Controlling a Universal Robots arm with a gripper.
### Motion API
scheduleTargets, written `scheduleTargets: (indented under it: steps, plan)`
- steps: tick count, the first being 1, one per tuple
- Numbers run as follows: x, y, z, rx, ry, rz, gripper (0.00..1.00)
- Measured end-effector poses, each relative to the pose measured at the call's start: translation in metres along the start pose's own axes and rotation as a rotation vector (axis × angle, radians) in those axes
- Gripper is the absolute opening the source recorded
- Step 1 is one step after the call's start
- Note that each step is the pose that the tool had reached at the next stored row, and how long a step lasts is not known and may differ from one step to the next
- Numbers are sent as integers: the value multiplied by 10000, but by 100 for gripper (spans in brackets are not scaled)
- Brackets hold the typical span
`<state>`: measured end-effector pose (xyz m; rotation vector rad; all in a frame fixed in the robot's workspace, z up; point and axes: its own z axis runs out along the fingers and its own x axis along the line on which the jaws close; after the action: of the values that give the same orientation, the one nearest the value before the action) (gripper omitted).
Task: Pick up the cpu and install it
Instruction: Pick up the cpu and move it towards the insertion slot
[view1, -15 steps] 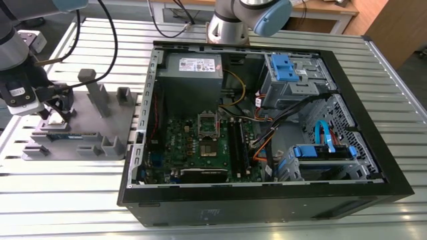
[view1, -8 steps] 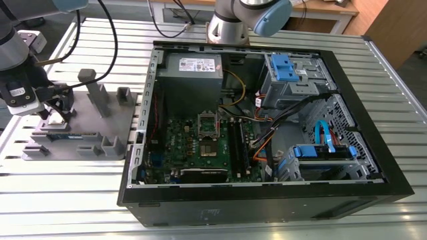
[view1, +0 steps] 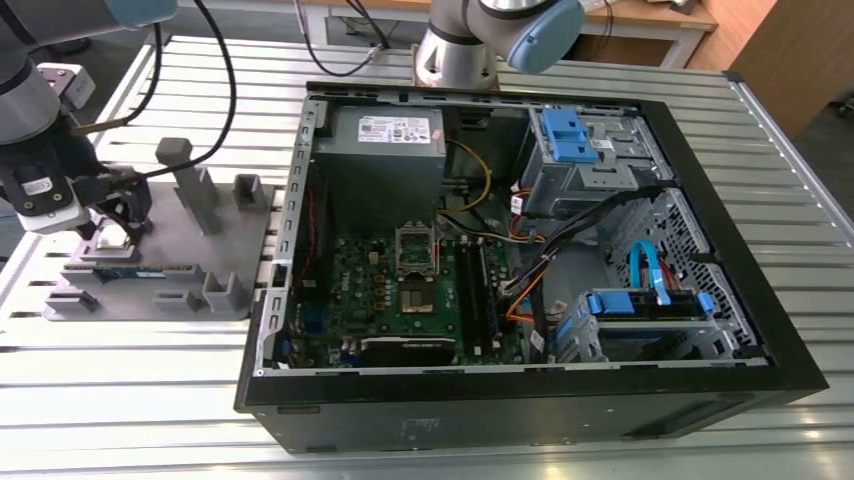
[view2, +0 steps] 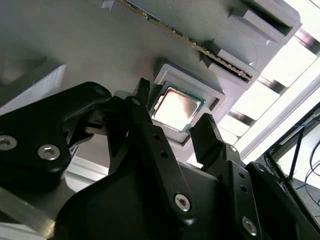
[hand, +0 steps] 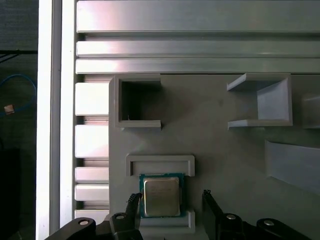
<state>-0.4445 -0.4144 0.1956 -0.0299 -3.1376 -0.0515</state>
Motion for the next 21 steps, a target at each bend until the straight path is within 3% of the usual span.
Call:
scheduleTargets:
  steps: [6, 12, 21]
  plan:
    - [2, -1, 34, -5, -104, -3, 60]
    - [21, 4, 45, -8, -144, -5, 60]
    - [32, 16, 70, -7, -156, -5, 60]
